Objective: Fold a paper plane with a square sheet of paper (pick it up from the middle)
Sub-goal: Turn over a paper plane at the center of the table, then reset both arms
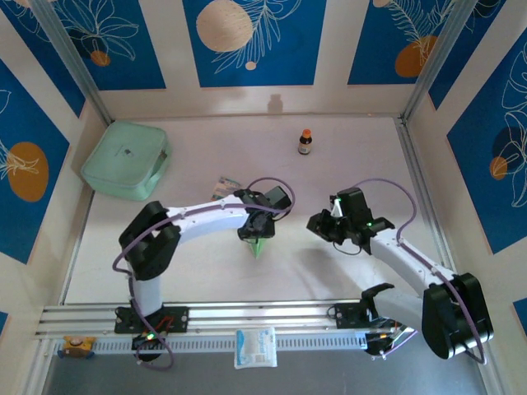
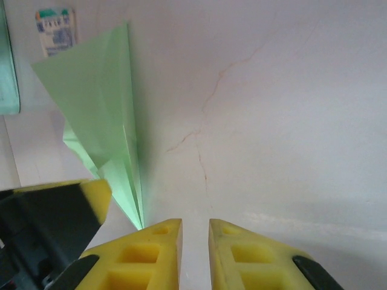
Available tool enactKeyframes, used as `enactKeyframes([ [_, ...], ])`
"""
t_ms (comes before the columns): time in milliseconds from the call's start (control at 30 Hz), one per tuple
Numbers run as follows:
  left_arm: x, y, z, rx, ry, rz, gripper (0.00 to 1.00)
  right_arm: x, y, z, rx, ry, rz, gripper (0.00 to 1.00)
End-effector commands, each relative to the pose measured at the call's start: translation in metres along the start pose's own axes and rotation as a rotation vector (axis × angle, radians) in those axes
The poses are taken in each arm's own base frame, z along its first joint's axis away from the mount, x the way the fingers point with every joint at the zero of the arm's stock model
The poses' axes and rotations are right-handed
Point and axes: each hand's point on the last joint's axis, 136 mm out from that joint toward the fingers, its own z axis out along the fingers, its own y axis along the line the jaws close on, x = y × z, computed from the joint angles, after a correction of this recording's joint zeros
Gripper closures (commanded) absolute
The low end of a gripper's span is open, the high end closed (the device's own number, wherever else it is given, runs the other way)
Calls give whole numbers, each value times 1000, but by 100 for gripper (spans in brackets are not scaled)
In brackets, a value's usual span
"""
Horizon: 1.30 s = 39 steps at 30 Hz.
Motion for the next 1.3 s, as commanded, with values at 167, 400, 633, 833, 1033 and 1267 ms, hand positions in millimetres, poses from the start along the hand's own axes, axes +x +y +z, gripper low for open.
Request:
enactKeyframes([
  [167,-43,46,-71,-40,-318,61,42,-74,-6,-63,239,-321,-170,52],
  [400,-89,142,-95,-106,-638,85,0,-141,-38,-64,496,-643,-527,6],
  [633,-118,239,-74,-309,-764,83,0,-163,-61,-28,488,-663,-627,6],
  [833,-141,267,-62,-328,-790,108,0,-181,-40,-18,328,-700,-731,8],
  [1033,-146,279,-36,-324,-871,151,0,-182,-41,-9,217,-714,-728,10],
  [1267,-156,276,-26,-157,-1000,146,0,-188,-58,-9,205,-747,-657,2],
])
